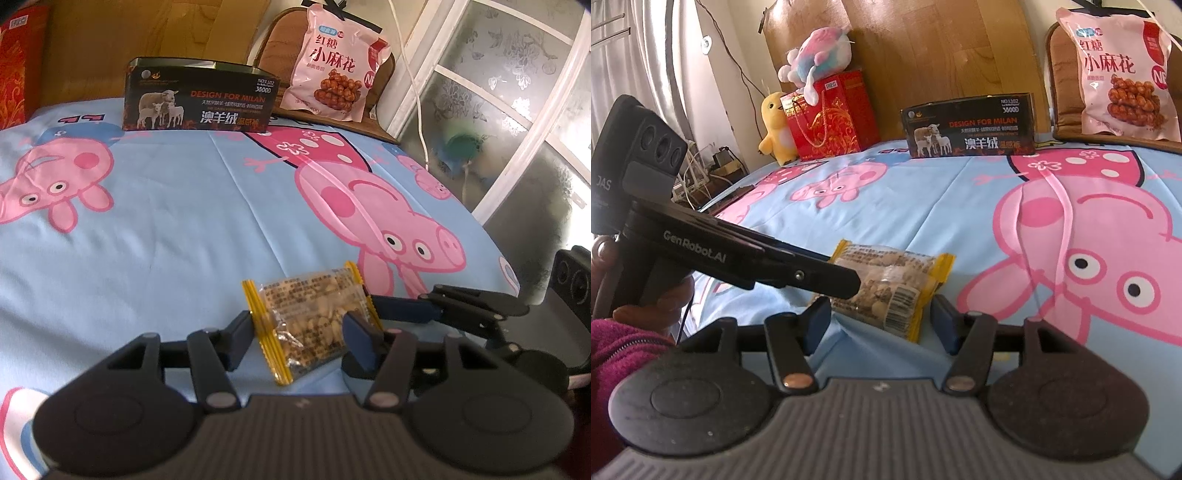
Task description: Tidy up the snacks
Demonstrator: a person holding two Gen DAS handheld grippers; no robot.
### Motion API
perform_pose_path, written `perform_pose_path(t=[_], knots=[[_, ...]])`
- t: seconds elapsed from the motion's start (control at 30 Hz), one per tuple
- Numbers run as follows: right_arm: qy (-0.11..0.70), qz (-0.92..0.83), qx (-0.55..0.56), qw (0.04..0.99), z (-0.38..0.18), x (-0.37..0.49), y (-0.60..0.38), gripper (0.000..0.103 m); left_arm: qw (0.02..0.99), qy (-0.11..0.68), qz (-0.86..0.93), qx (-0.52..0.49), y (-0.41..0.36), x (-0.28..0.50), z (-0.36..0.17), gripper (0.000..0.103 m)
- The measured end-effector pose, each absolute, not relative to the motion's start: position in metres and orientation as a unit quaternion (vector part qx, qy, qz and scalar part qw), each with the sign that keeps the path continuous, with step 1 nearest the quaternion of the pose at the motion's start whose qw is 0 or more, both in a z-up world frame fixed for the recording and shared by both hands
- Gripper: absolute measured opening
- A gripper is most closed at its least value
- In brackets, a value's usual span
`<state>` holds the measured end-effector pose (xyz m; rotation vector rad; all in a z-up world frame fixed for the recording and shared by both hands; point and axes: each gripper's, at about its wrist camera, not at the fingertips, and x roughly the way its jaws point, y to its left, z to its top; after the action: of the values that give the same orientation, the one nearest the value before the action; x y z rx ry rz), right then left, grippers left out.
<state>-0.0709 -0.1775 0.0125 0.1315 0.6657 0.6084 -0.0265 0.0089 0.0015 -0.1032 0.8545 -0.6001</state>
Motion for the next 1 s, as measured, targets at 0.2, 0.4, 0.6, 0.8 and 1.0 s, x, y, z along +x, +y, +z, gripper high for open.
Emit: perform_pose_path(t=[0.2, 0.4, 0.6, 0.8, 1.0], knots=[[0.323, 0.294, 0.06, 0.897, 0.013, -0.07, -0.177, 0.063, 0.865, 0.408, -0.289, -0.053, 0.01, -0.027, 0.001, 0.055], [0.323, 0.295, 0.058, 0.897, 0.012, -0.07, -0.177, 0.064, 0.864, 0.407, -0.292, -0.056, 0.014, -0.027, 0.001, 0.056], [0.323, 0.294, 0.056, 0.898, 0.012, -0.071, -0.176, 0.065, 0.863, 0.405, -0.295, -0.06, 0.015, -0.03, 0.0, 0.056], [0.322, 0.292, 0.056, 0.899, 0.011, -0.072, -0.176, 0.065, 0.863, 0.404, -0.298, -0.063, 0.017, -0.031, 0.0, 0.056], [0.316, 0.278, 0.052, 0.906, 0.012, -0.072, -0.18, 0.065, 0.857, 0.409, -0.303, -0.083, 0.025, -0.026, -0.001, 0.056]])
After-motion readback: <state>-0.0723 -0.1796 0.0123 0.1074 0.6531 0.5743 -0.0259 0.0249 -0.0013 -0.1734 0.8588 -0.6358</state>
